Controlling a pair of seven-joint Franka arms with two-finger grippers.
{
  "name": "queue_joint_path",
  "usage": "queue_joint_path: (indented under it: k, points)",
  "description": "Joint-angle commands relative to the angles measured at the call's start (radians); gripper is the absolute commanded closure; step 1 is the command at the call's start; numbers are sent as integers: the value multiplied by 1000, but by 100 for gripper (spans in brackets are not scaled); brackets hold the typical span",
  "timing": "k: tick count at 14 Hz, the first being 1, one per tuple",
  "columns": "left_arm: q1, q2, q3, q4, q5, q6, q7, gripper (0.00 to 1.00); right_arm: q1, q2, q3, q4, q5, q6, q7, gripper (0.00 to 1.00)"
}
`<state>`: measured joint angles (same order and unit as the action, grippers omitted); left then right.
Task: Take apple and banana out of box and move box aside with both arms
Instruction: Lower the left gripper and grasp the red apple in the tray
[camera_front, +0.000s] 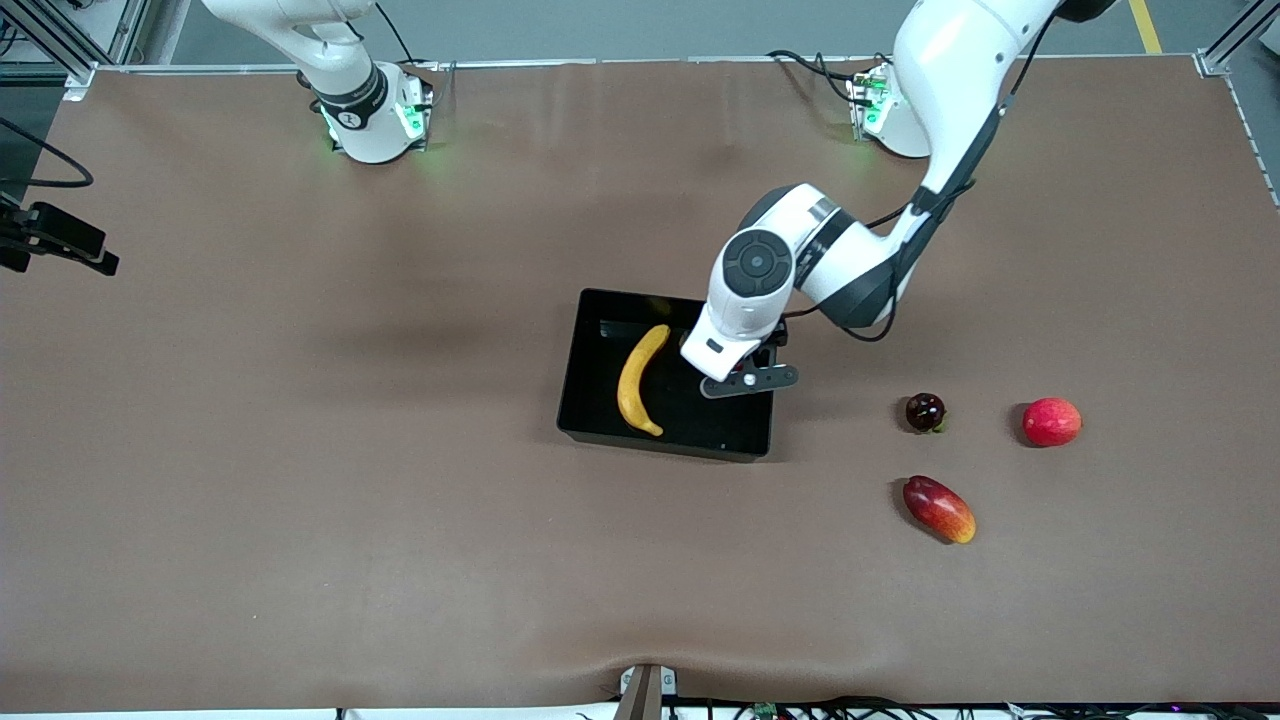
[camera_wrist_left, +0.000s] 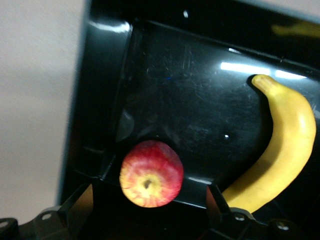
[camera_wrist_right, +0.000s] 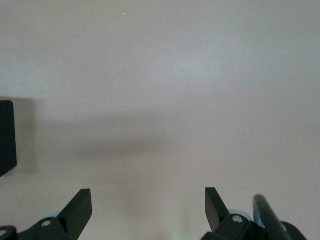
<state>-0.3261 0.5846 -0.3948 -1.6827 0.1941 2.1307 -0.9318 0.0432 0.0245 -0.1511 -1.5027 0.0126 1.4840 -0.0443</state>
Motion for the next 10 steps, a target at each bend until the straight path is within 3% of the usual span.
queue_joint_path:
  k: [1,10]
  points:
    - [-19,40,2,26,28,17,-73,0,-37,11,15,16,-13,1,-8,0]
    - [-51,92,13,12,105,8,-107,0,-49,18,15,16,-10,2,-8,0]
